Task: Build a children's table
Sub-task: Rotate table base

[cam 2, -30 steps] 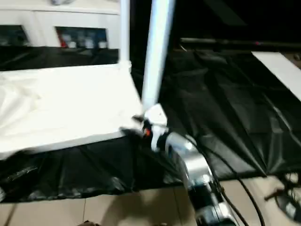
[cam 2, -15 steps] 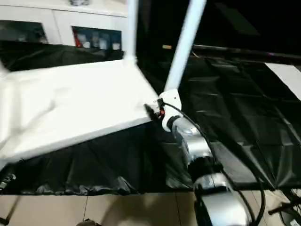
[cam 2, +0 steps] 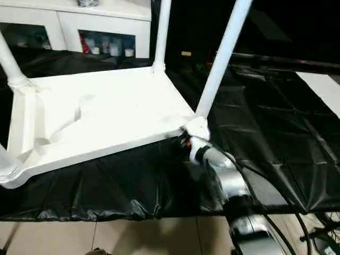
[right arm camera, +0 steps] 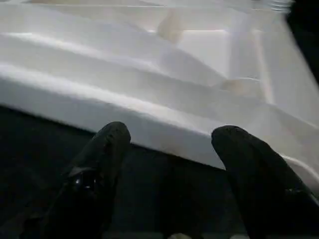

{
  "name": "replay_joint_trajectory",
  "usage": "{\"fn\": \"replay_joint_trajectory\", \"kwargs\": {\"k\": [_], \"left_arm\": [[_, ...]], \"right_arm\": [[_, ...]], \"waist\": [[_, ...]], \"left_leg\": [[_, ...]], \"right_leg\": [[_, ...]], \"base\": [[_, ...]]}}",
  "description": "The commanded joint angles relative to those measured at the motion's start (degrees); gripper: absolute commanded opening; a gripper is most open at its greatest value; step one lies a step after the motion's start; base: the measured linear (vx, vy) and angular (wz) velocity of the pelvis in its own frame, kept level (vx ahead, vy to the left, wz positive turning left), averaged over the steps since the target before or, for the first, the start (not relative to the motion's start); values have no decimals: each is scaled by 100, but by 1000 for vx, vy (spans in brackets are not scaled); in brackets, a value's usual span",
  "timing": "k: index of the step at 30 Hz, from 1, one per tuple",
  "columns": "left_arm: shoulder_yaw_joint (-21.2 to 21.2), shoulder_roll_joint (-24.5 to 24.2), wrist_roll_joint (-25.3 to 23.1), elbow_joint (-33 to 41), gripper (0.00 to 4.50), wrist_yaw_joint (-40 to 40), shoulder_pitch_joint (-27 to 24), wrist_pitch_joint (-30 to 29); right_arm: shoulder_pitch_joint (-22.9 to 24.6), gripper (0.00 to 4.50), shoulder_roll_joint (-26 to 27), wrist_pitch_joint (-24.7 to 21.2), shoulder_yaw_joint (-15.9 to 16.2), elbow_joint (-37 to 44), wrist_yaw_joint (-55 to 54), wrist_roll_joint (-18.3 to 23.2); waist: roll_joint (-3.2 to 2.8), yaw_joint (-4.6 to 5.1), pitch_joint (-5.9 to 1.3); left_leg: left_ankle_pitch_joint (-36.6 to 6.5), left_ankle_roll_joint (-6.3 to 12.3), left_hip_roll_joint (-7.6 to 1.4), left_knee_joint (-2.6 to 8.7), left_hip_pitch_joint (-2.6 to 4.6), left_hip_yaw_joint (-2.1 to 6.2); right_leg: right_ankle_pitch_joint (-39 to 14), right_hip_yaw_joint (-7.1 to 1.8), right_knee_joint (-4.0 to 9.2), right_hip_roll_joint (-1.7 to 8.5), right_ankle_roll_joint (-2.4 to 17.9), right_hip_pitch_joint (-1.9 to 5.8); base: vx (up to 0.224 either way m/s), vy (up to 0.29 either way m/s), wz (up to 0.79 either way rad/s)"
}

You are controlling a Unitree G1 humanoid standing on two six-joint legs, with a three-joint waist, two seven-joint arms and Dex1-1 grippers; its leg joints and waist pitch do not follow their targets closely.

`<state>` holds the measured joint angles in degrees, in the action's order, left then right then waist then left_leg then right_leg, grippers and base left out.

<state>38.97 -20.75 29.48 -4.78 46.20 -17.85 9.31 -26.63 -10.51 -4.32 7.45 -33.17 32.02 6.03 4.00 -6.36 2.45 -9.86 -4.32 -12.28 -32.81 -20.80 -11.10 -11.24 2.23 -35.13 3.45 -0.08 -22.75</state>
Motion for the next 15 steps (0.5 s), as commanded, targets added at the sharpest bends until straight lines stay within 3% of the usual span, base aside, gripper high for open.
{"fn": "replay_joint_trajectory", "kwargs": {"k": [1,3,4,8,10,11,13,15], "left_arm": [[-227,-156,163,180,445,105,220,-329],[-455,-372,232,131,445,83,716,-565],[-499,-402,224,116,445,110,779,-591],[-1063,-679,330,-26,445,489,1577,-1161],[-1247,-716,329,-46,445,536,1828,-1387],[-1492,-759,338,-11,445,680,2024,-1634],[-1603,-771,349,13,445,754,2098,-1727],[-1930,-855,695,223,445,995,2257,-2334]], "right_arm": [[57,321,-133,-263,33,188,73,-1],[70,321,-169,-362,42,198,-44,-125],[64,321,-164,-353,44,178,-57,-139],[-79,321,-36,-312,94,-84,-168,-276],[-169,321,35,-309,128,-208,-179,-294],[-303,321,126,-262,167,-424,-207,-330],[-367,321,163,-239,182,-526,-224,-351],[-591,321,313,-151,219,-859,-243,-368]], "waist": [[-160,-7,-213],[-176,-12,-210],[-173,-42,-235],[-123,8,-251],[-129,36,-270],[-139,23,-277],[-142,12,-283],[-147,15,-289]], "left_leg": [[-2411,-279,-153,458,139,76],[-2431,-318,-147,452,159,71],[-2435,-341,-135,434,210,69],[-2181,-404,-112,449,148,94],[-2042,-408,-102,437,134,88],[-2021,-396,-102,418,171,73],[-1935,-386,-100,414,165,72],[-1924,-423,-105,410,175,64]], "right_leg": [[-1686,-224,453,314,744,94],[-1705,-229,458,314,761,68],[-1737,-229,460,317,751,43],[-1594,-229,416,343,747,102],[-1413,-230,394,342,778,121],[-1332,-232,399,337,823,96],[-1254,-232,381,346,893,106],[-1271,-228,361,351,920,99]], "base": [[0,0,0],[0,0,0],[0,0,0],[0,0,0],[0,0,0],[0,0,0],[0,0,0],[0,0,0]]}}
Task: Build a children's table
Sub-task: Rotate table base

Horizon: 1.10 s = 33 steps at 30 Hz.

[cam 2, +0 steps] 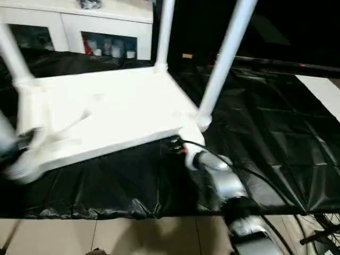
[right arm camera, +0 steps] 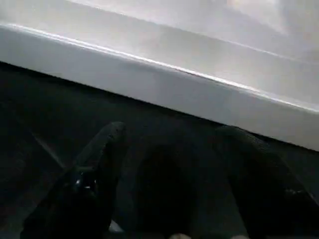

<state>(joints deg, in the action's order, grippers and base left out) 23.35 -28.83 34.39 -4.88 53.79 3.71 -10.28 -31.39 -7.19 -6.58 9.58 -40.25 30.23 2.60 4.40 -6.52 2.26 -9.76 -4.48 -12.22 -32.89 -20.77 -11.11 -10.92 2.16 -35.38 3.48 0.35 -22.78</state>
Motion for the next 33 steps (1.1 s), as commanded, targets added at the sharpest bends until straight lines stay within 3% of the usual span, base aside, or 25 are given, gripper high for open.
{"fn": "replay_joint_trajectory", "kwargs": {"k": [1,4,10,13,15,18,25,26,28,29,30,31,32,33], "left_arm": [[-435,-84,347,295,445,335,124,-559],[-550,-173,615,407,445,507,150,-927],[-1209,-378,1332,1434,445,876,74,-2113],[-1575,-261,1740,2049,445,734,63,-2532],[-1693,-213,1896,2239,445,669,81,-2701],[-1836,-50,2044,2435,445,523,191,-2873],[-2322,511,1747,2155,445,273,882,-2847],[-2440,631,1650,2029,445,270,1041,-2793],[-2471,664,1630,2002,445,271,1076,-2780],[-2710,911,1491,1807,445,297,1319,-2705],[-2835,1045,1404,1705,445,307,1441,-2664],[-3022,1249,1267,1566,445,313,1582,-2584],[-3115,1379,1155,1463,445,297,1654,-2482],[-3162,1449,1093,1392,445,285,1700,-2420]], "right_arm": [[-186,321,38,103,9,-252,-98,-30],[-297,321,140,181,-8,-419,-133,-50],[-576,321,445,421,91,-846,-15,-149],[-552,321,545,481,179,-824,152,-157],[-524,321,572,523,219,-823,214,-164],[-478,321,618,581,247,-853,265,-194],[-508,321,685,665,213,-1051,433,-176],[-518,321,682,665,216,-1066,459,-176],[-519,321,682,667,216,-1069,467,-178],[-520,321,677,677,205,-1095,519,-182],[-523,321,676,688,188,-1119,540,-190],[-514,321,667,710,165,-1144,527,-208],[-512,321,661,715,153,-1157,500,-218],[-520,321,658,720,143,-1178,486,-223]], "waist": [[-186,32,-279],[-189,42,-297],[-193,90,-306],[-189,133,-300],[-163,196,-286],[-141,261,-285],[-130,286,-269],[-162,275,-260],[-140,281,-265],[-193,272,-277],[-202,288,-275],[-173,276,-269],[-245,252,-285],[-252,262,-287]], "left_leg": [[-1888,-421,-108,417,161,65],[-1690,-460,-102,408,145,57],[-1439,-435,-90,390,119,43],[-1521,-453,-95,393,119,43],[-1547,-475,-80,406,59,63],[-1537,-446,-76,381,68,59],[-1699,-414,-81,364,98,58],[-1751,-423,-80,367,95,69],[-1756,-438,-78,372,77,80],[-1717,-458,-77,370,83,93],[-1732,-452,-78,368,96,82],[-1766,-437,-76,359,105,78],[-1710,-454,-76,357,96,94],[-1704,-449,-74,356,89,92]], "right_leg": [[-1239,-215,373,340,903,114],[-871,-207,319,324,957,139],[-403,-198,270,301,1059,181],[-493,-200,282,300,1036,189],[-731,-203,304,312,966,238],[-870,-218,331,311,926,216],[-1372,-228,386,303,825,166],[-1435,-226,388,304,817,167],[-1458,-221,388,307,801,183],[-1391,-216,377,312,808,185],[-1330,-218,392,299,821,168],[-1315,-217,407,302,858,167],[-1208,-220,381,318,892,189],[-1141,-217,392,313,908,190]], "base": [[0,0,0],[0,0,0],[0,0,0],[0,0,0],[0,0,0],[0,0,0],[0,0,0],[0,0,0],[0,0,0],[0,0,0],[0,0,0],[0,0,0],[0,0,0],[0,0,0]]}}
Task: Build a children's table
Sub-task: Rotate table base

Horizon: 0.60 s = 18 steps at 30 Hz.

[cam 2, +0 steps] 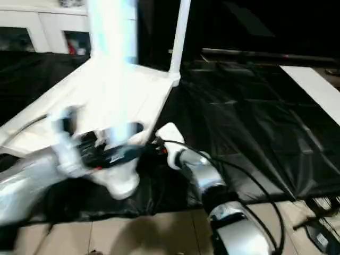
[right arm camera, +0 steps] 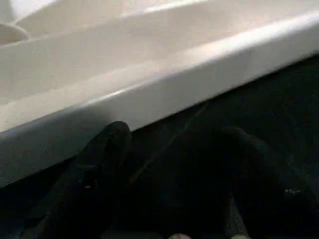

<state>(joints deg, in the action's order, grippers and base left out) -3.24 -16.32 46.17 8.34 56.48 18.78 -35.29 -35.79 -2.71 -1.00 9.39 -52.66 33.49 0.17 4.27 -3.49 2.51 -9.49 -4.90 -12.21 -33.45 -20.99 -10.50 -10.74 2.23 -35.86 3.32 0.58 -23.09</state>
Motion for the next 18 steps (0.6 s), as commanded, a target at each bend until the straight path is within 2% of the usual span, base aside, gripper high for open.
{"fn": "replay_joint_trajectory", "kwargs": {"k": [1,2,3,4,5,6,7,8,9,10,12,13,15,16,18], "left_arm": [[-542,260,-151,-8,445,-2,238,143],[-577,312,-205,-86,445,-12,274,188],[-620,369,-324,-196,445,-28,318,308],[-654,415,-430,-288,445,-41,353,419],[-668,459,-527,-397,445,-61,402,520],[-669,492,-605,-477,445,-84,434,612],[-663,522,-675,-550,445,-114,454,702],[-660,579,-801,-668,445,-131,480,823],[-667,615,-893,-739,445,-125,492,908],[-691,651,-1001,-800,445,-119,494,1012],[-732,667,-1164,-850,445,-146,487,1163],[-770,614,-1271,-903,445,-146,491,1252],[-810,509,-1392,-984,445,-95,497,1360],[-817,413,-1483,-1068,445,-13,502,1453],[-816,175,-1631,-1236,445,211,514,1563]], "right_arm": [[-85,321,204,176,147,48,123,12],[-84,321,199,184,120,39,83,18],[-87,321,193,186,78,19,66,37],[-81,321,180,189,53,16,46,41],[-74,321,158,201,33,16,8,31],[-60,321,137,199,11,28,-2,39],[-41,321,111,193,-7,51,-16,45],[-19,321,67,210,-44,56,-61,35],[-3,321,34,234,-72,56,-105,22],[23,321,-30,228,-134,73,-108,36],[58,321,-121,239,-185,109,-147,23],[84,321,-219,244,-238,154,-148,39],[115,321,-342,239,-309,223,-126,66],[146,321,-432,220,-349,304,-67,86],[248,321,-624,190,-361,552,171,120]], "waist": [[-212,-30,-316],[-193,-16,-321],[-208,4,-335],[-198,19,-335],[-236,21,-332],[-207,31,-332],[-253,25,-332],[-261,36,-328],[-222,34,-309],[-266,35,-308],[-259,31,-302],[-353,10,-297],[-301,4,-305],[-349,-18,-302],[-341,-25,-303]], "left_leg": [[-1689,-406,-76,416,81,49],[-1656,-402,-74,416,67,49],[-1532,-369,-64,404,50,60],[-1525,-344,-61,396,54,53],[-1507,-311,-59,390,57,59],[-1521,-282,-60,381,65,53],[-1549,-288,-60,382,72,60],[-1587,-275,-59,383,76,55],[-1692,-237,-62,383,79,57],[-1712,-224,-63,381,83,58],[-1699,-199,-66,377,80,57],[-1690,-194,-66,375,86,64],[-1636,-155,-61,367,78,55],[-1580,-128,-55,365,77,59],[-1547,-89,-52,361,76,54]], "right_leg": [[-1055,-210,418,330,920,255],[-999,-206,411,324,929,270],[-786,-204,385,333,993,290],[-753,-206,395,327,1011,286],[-708,-208,398,332,1052,290],[-703,-206,408,328,1091,288],[-715,-204,398,330,1113,287],[-743,-204,414,321,1124,280],[-980,-202,436,329,1127,283],[-1085,-207,452,338,1127,278],[-1131,-209,453,337,1124,280],[-1144,-215,451,339,1118,274],[-1095,-209,448,330,1131,287],[-1081,-211,446,330,1128,280],[-1048,-209,452,318,1097,291]], "base": [[0,0,0],[0,0,0],[0,0,0],[0,0,0],[0,0,0],[0,0,0],[0,0,0],[0,0,0],[0,0,0],[0,0,0],[0,0,0],[0,0,0],[0,0,0],[0,0,0],[0,0,0]]}}
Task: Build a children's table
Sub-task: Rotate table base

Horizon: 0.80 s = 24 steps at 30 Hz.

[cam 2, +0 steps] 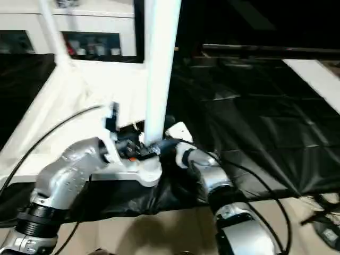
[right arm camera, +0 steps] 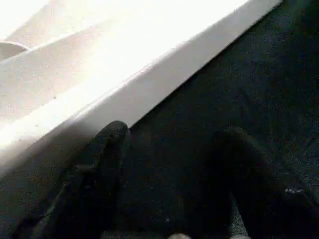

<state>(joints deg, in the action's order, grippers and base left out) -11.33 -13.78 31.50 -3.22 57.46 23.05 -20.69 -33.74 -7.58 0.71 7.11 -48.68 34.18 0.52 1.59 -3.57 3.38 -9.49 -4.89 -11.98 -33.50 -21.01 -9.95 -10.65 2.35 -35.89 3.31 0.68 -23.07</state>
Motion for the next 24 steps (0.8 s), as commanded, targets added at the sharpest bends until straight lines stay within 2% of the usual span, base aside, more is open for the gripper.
{"fn": "replay_joint_trajectory", "kwargs": {"k": [1,3,7,8,9,11,13,14,15,16,18,20,22,23,24], "left_arm": [[-1,-176,-214,-152,445,224,90,145],[55,-596,-345,-442,450,654,116,187],[102,-868,-483,-694,450,862,154,316],[133,-947,-472,-783,450,964,174,370],[126,-1149,-595,-1030,450,1145,229,593],[58,-1329,-741,-1229,450,1328,259,783],[-24,-1516,-890,-1429,450,1533,294,921],[-55,-1578,-946,-1500,450,1595,312,968],[-108,-1654,-1077,-1628,450,1672,351,1105],[-222,-1746,-1342,-1896,450,1805,456,1302],[-342,-1781,-1596,-2149,450,1814,559,1555],[-417,-1762,-1695,-2340,450,1844,642,1651],[-536,-1762,-1817,-2538,450,1917,726,1672],[-586,-1767,-1873,-2607,421,1943,759,1647],[-628,-1771,-1928,-2652,421,1955,780,1660]], "right_arm": [[88,321,-217,17,-130,258,196,95],[268,349,-510,-140,-186,701,553,222],[403,368,-726,-230,-203,1006,783,281],[460,386,-812,-264,-188,1133,857,288],[566,395,-968,-289,-153,1355,929,246],[684,399,-1072,-448,-135,1637,1150,337],[819,415,-1197,-618,-104,1983,1356,427],[864,435,-1245,-659,-90,2101,1435,459],[931,443,-1312,-718,-74,2273,1517,492],[1020,443,-1438,-865,-34,2523,1663,513],[1075,447,-1534,-916,32,2678,1782,476],[1127,447,-1619,-1042,129,2849,1972,484],[1205,447,-1717,-1174,239,3105,2159,477],[1236,450,-1758,-1232,279,3214,2202,472],[1259,450,-1785,-1258,305,3293,2231,473]], "waist": [[-94,-19,-388],[-114,-23,-392],[-121,-15,-391],[-122,-3,-387],[-143,-14,-391],[-132,-23,-383],[-149,-36,-369],[-117,-34,-372],[-136,-49,-367],[-96,-54,-367],[-116,-68,-374],[-95,-80,-364],[-130,-129,-374],[-120,-154,-372],[-134,-164,-382]], "left_leg": [[-1485,-76,-67,369,68,5],[-1398,-58,-56,357,72,4],[-1372,-27,-66,355,70,-3],[-1376,-43,-64,357,62,-2],[-1412,-48,-66,349,82,-7],[-1479,-32,-62,361,81,-3],[-1551,-24,-66,369,95,-3],[-1542,-10,-70,370,83,-3],[-1527,-6,-78,376,81,1],[-1499,5,-75,373,81,-6],[-1512,-10,-88,366,89,-4],[-1522,-8,-86,372,86,-2],[-1485,-23,-94,363,94,-4],[-1474,-21,-99,370,95,-4],[-1467,-31,-106,367,100,0]], "right_leg": [[-1046,-219,449,317,1068,298],[-966,-218,437,311,1104,304],[-903,-219,430,319,1161,301],[-907,-217,426,320,1185,304],[-947,-218,436,326,1209,290],[-1041,-216,447,313,1167,297],[-1170,-214,471,311,1129,290],[-1176,-212,464,309,1122,301],[-1214,-211,464,320,1116,285],[-1248,-215,472,320,1114,286],[-1316,-225,460,343,1079,274],[-1398,-225,483,350,1053,277],[-1371,-230,471,362,1078,268],[-1331,-229,467,351,1076,268],[-1273,-232,455,365,1096,268]], "base": [[0,0,0],[0,0,0],[0,0,0],[0,0,0],[0,0,0],[0,0,0],[0,0,0],[0,0,0],[0,0,0],[0,0,0],[0,0,0],[0,0,0],[0,0,0],[0,0,0],[0,0,0]]}}
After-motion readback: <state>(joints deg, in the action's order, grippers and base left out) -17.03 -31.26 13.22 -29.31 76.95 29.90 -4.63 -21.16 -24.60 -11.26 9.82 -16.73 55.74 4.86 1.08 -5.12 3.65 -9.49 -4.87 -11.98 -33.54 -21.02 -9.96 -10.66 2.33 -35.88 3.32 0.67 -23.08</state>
